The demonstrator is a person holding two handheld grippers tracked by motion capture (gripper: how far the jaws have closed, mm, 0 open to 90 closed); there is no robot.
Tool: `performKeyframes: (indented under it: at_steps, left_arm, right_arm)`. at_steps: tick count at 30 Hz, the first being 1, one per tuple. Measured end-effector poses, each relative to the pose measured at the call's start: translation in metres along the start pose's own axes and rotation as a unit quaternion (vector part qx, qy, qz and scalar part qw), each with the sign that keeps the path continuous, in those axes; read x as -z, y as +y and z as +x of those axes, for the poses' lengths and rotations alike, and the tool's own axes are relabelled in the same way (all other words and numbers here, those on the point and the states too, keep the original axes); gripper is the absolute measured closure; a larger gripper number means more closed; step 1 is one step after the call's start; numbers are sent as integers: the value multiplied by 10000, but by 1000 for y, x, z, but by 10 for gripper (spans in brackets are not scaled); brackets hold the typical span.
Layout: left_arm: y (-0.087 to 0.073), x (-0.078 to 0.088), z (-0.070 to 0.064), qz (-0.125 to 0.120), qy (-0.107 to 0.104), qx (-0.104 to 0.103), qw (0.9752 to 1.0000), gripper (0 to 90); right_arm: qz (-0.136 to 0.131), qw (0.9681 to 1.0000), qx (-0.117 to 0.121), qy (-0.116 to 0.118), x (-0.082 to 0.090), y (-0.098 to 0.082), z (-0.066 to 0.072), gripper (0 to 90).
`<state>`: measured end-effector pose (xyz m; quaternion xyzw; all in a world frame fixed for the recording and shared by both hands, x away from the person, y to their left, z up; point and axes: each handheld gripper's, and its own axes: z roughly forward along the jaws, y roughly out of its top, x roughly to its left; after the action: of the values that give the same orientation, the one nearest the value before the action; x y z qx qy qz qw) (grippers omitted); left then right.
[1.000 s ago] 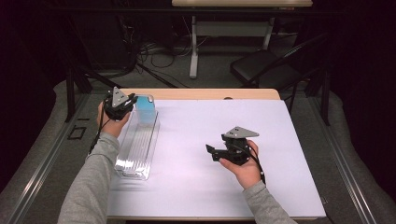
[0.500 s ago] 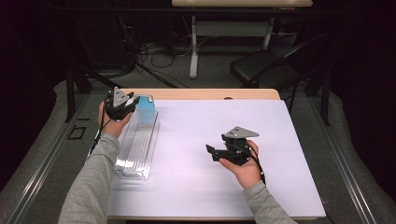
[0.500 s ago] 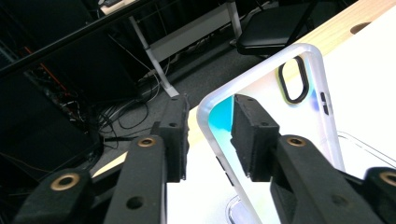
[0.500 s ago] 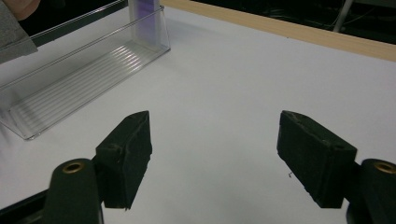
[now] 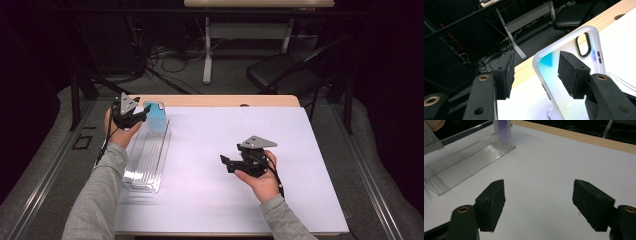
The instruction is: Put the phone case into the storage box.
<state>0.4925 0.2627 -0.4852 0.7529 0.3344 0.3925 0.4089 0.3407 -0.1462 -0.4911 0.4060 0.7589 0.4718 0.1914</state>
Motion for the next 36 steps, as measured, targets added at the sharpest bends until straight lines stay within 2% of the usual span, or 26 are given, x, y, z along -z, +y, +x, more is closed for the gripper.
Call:
performKeyframes:
  at_steps: [5,12,26,36]
  left_arm:
    - [0,1,1,2,45,-20,10000,439]
    - [2,4,0,51,139,-175,9997,432]
    - [4,10,2,142,81,2,9999,417]
    - [7,20,4,238,41,126,9996,413]
  right_arm:
    - [-20,10000,-9,-11,0,0,0,261]
    - [-26,10000,-22,-5,1,0,-1,260]
    - [-24,10000,-12,9,1,0,-1,260]
    - [-28,10000,-39,18,2,1,-1,260]
